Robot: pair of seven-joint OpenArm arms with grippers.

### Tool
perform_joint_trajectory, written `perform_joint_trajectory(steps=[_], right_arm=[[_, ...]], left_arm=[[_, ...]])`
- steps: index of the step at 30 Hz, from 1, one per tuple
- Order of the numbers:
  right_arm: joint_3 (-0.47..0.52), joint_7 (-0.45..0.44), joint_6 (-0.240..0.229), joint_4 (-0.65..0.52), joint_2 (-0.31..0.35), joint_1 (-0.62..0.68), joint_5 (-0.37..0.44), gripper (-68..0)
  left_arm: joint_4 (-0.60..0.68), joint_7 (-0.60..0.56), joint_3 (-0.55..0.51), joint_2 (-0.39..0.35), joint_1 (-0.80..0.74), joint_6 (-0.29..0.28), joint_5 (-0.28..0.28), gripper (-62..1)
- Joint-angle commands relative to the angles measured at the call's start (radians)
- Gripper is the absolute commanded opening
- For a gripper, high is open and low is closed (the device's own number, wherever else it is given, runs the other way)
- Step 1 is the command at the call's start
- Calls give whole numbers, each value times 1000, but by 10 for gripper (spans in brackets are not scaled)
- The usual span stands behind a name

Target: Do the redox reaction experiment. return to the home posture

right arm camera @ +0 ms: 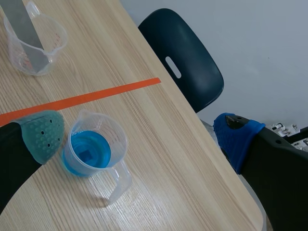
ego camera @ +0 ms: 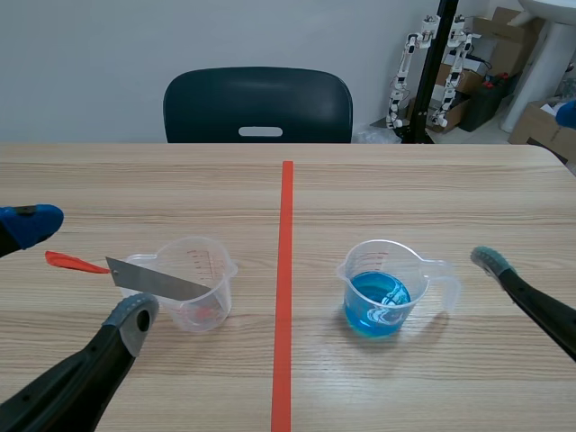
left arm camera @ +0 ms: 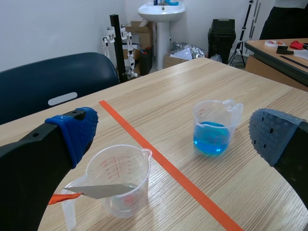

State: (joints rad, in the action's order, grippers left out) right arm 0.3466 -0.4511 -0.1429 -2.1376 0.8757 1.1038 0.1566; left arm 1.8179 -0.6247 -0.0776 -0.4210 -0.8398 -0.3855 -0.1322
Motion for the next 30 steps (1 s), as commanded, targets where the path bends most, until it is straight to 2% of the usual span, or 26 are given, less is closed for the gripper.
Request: perform_joint_trajectory(steps=[1, 7, 30], right_arm=[[7, -7, 7, -12, -1, -2, 4, -22], [7, -7, 8, -12, -1, -2, 4, -22], [7, -7, 8, -12, -1, -2, 4, -22]], left_arm=[[21, -17, 0, 5, -10, 2, -10, 14], [21, -59, 0, 5, -10, 2, -10, 14], [21, -58, 0, 5, -11, 2, -10, 14]])
